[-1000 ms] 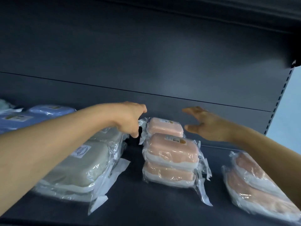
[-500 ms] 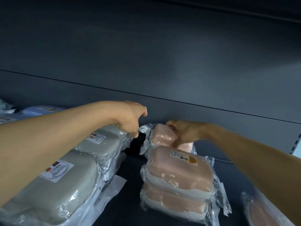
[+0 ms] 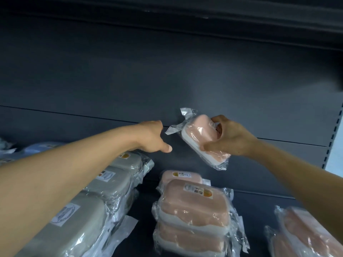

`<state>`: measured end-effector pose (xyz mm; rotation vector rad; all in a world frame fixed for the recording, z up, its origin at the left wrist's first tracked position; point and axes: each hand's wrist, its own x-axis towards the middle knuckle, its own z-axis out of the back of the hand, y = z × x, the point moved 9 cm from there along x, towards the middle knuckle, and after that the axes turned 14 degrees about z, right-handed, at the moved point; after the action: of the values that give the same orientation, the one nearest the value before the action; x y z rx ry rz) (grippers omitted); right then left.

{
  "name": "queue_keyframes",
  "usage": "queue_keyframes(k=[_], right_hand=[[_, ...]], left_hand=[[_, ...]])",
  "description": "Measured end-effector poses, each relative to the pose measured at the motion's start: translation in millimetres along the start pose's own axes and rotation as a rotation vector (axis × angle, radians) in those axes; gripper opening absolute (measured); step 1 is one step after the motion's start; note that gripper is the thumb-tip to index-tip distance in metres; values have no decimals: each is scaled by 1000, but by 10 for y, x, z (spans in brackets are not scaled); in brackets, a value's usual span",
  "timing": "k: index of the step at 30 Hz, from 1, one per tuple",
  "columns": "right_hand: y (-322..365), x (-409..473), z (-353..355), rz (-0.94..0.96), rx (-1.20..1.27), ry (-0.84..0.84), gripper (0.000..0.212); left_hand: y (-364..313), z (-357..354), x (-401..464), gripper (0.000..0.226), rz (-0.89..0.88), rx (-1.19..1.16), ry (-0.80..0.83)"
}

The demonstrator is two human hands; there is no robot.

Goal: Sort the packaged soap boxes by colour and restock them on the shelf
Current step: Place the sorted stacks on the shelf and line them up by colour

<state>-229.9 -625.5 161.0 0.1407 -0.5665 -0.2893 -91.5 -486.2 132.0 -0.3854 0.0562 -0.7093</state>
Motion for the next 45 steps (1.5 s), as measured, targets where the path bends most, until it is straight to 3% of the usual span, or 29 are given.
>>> queue_keyframes(k=[2, 5, 8, 12, 17, 19, 21, 25, 28, 30, 32, 34, 37, 40, 43, 45], right_hand=[[30, -51, 71, 0, -16, -14, 86], [35, -135, 126, -17, -33, -24, 88], [65, -217, 146, -33, -43, -42, 92], [197, -302, 168, -34, -65, -87, 96], [352, -425, 158, -70, -102, -125, 98], [384, -471, 154, -79, -95, -133, 98], [385, -522, 134, -82, -12, -118, 92], [312, -592, 132, -79, 265, -89, 75], [128, -608, 155, -208, 514, -87, 82], [68, -575, 141, -248, 658, -33, 65], [85, -542, 99, -253, 822, 30, 33], [113, -499, 23, -250, 967, 76, 26], [83, -423, -84, -269, 1045, 69, 27], [-73, -401, -229, -359, 1004, 28, 18], [-307, -439, -383, -501, 955, -23, 19], [-422, -438, -486, -588, 965, -48, 19]], left_hand=[[-30, 9, -9, 62, 32, -201, 75], [-124, -47, -74, 31, 75, -532, 246], [-200, -14, -55, 8, 115, -825, 256], [-336, -43, -41, 17, 220, -1125, 266], [-415, -17, 17, 18, 285, -1264, 169], [-448, 57, 65, 40, 240, -1275, 96], [-477, 137, 126, 56, 199, -1270, 20], [-590, 415, 142, 18, 71, -1144, -95], [-778, 584, 88, 27, -138, -1032, -64], [-965, 646, 25, 25, -287, -875, -22], [-1149, 650, -12, 24, -391, -758, 32], [-1314, 610, -13, 23, -449, -695, 86], [-1493, 525, 38, 23, -464, -616, 60], [-1507, 482, 163, 22, -411, -560, -79], [-1360, 434, 295, 28, -337, -347, -242], [-1199, 355, 368, 32, -297, -187, -245]])
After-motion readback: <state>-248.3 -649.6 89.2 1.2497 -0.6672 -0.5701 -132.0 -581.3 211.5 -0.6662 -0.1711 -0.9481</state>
